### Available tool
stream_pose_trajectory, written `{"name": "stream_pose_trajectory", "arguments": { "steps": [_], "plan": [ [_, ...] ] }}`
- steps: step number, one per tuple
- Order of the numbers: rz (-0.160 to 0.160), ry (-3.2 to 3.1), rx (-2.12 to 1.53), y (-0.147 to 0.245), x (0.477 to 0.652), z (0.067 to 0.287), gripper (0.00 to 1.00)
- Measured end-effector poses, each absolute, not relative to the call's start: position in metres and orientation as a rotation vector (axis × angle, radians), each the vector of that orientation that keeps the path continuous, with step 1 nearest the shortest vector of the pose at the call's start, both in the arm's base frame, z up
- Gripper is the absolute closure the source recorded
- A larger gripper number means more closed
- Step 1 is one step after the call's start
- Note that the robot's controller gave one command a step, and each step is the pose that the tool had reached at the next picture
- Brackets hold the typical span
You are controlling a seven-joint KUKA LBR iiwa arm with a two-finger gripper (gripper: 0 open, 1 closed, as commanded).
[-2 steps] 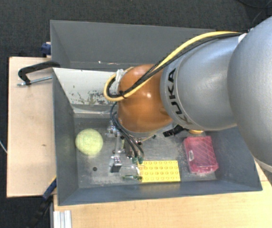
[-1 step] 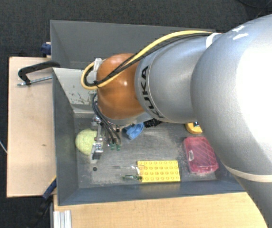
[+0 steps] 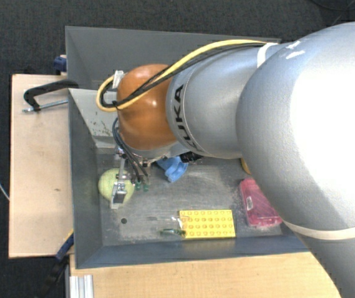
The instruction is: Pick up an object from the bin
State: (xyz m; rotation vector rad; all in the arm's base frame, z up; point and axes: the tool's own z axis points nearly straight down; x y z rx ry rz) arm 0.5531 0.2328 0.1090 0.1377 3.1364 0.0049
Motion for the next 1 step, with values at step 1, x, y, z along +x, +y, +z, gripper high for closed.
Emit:
{"name": "stream_pose_trajectory", "arguments": {
  "steps": [1],
  "plan": [
    [0.002, 3.132, 0.259, 0.2266, 0.5257, 0.1128, 0.0]
  ]
}}
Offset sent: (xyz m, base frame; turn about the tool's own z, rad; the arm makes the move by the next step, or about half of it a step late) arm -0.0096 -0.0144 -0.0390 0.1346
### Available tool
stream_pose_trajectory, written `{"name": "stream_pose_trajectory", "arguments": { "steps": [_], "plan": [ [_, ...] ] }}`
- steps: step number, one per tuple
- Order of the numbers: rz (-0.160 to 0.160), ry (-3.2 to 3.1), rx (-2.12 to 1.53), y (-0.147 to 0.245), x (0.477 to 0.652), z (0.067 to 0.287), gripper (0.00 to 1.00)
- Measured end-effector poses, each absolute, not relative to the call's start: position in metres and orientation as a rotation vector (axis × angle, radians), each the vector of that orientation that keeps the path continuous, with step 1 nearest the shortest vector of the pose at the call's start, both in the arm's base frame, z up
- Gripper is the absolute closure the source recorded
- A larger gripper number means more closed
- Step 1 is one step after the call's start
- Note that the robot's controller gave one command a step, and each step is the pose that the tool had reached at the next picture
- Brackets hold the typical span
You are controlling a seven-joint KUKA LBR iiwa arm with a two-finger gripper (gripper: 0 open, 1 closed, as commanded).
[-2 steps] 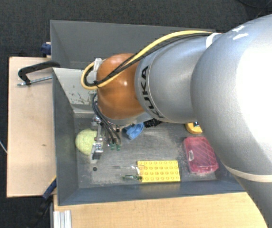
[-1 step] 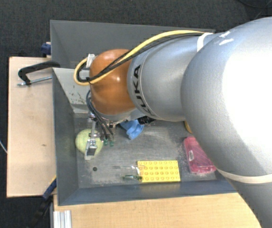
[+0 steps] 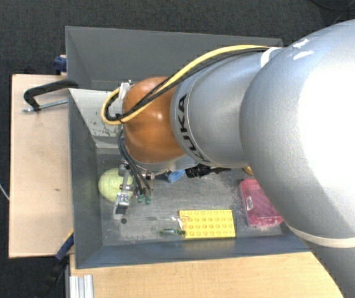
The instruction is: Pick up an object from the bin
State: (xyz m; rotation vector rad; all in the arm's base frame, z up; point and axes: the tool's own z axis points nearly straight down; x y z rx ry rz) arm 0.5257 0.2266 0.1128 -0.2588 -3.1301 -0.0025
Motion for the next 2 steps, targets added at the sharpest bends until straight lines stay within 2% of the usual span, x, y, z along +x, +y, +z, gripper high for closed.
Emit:
{"name": "stream_pose_trajectory", "arguments": {
  "steps": [1, 2],
  "plan": [
    [-0.013, -3.134, -0.337, 0.2229, 0.5443, 0.08, 0.0],
    [-0.027, -3.136, -0.482, 0.2263, 0.5422, 0.0807, 1.0]
  ]
}}
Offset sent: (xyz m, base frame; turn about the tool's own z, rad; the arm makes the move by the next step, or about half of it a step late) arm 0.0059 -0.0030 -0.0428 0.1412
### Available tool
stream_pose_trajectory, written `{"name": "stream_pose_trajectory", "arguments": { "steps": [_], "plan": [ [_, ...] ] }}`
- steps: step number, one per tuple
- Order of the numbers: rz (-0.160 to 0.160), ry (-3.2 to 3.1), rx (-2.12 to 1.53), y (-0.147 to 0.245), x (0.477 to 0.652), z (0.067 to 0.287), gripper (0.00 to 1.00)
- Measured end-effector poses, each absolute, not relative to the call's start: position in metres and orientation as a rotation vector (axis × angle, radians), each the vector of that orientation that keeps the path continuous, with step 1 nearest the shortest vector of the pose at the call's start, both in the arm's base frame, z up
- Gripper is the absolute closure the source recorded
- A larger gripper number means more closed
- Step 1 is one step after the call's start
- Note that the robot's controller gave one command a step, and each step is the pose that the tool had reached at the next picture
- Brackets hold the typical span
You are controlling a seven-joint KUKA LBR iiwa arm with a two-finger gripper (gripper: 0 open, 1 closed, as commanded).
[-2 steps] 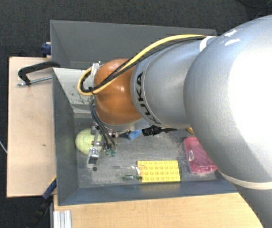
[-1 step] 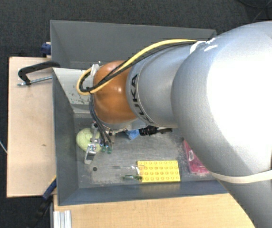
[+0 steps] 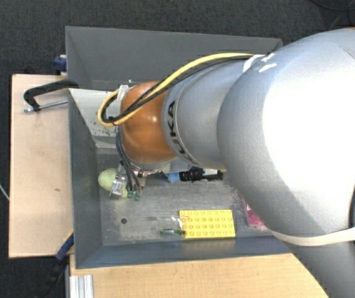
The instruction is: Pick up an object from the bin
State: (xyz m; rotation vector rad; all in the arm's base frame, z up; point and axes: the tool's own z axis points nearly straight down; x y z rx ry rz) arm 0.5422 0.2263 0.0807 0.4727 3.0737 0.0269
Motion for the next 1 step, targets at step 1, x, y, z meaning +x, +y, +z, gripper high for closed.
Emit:
{"name": "stream_pose_trajectory", "arguments": {
  "steps": [1],
  "plan": [
    [0.026, 3.075, 0.474, 0.2267, 0.5411, 0.0808, 1.0]
  ]
}}
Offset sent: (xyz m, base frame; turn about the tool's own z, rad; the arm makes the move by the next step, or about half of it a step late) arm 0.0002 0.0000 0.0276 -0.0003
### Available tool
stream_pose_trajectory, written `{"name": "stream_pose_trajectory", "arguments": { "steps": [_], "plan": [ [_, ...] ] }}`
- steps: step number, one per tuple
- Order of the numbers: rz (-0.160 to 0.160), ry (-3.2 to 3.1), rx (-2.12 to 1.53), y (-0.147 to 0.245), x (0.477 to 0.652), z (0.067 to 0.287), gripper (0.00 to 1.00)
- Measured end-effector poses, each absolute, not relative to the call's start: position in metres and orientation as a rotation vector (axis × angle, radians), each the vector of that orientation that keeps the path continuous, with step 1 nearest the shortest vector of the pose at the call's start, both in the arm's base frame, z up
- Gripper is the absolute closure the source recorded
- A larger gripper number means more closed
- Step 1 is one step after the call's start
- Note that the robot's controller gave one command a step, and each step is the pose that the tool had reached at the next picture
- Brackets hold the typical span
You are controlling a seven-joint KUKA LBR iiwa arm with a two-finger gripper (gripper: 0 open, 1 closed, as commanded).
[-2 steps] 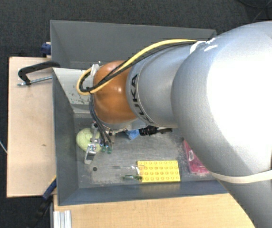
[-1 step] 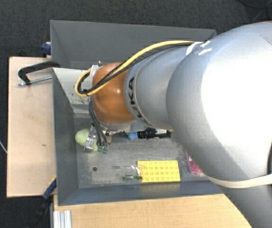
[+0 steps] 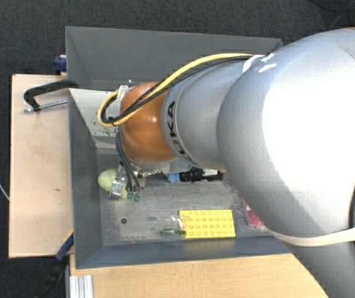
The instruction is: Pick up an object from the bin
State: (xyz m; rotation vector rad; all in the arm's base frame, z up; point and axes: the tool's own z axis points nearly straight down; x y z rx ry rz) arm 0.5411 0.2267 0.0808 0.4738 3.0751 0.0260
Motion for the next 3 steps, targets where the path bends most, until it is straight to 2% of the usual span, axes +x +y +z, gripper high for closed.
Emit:
{"name": "stream_pose_trajectory", "arguments": {
  "steps": [3],
  "plan": [
    [0.007, 3.101, 0.476, 0.227, 0.54, 0.103, 1.0]
  ]
}}
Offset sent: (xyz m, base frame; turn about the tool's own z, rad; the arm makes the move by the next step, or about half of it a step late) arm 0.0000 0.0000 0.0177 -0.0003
